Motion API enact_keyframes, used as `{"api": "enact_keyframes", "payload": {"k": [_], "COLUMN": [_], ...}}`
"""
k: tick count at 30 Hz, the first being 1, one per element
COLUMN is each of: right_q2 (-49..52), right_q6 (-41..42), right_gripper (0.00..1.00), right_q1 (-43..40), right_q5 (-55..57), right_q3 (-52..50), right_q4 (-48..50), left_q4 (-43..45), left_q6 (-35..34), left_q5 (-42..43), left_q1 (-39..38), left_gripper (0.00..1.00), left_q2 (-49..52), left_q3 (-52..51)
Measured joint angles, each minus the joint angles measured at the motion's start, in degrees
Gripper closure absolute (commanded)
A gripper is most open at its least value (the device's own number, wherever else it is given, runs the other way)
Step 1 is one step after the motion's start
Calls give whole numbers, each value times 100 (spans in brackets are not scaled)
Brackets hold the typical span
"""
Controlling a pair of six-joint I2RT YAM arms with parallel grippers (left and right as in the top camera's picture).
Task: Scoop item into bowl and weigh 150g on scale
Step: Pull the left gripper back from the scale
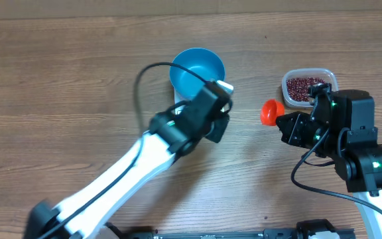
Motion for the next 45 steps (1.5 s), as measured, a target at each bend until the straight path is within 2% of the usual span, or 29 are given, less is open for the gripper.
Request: {"api": "enact_keyframes", "payload": {"k": [6,12,17,23,25,28,29,30,33,45], "right_q2": [0,4,120,317,330,330,330,330,330,330], "right_q6": [-2,0,2,7,9,22,26,24,24,24], "right_gripper": [96,96,96,96,96,96,96,96,96,96], "right_q1": [0,0,0,0,0,0,0,0,0,0], "right_q5": [149,240,249,251,249,251,249,249,249,249], "right_q3": [0,0,0,0,0,0,0,0,0,0], "right_q4": [212,365,385,389,400,487,494,494,494,509], "left_q4": [-787,-988,-380,599,846,1176,1250,1320,1488,1718], "left_q6": [490,791,872,962,1108,1467,1504,1565,1652,1674], "left_q5": [42,190,553,973,1067,1165,1174,1176,1150,1130], "left_q1": [400,922,1346,1606,1606,1606,1606,1606,1606,1606], "left_gripper": [96,96,95,95,86,64,62,53,0,1], "left_q2": [-1097,-1390,-1670,-2815,-3141,-3272,-3235,-3193,-3038,-2485], "left_q3": [37,-155,-1134,-2568,-2907,-3438,-3526,-3578,-3613,-3613]}}
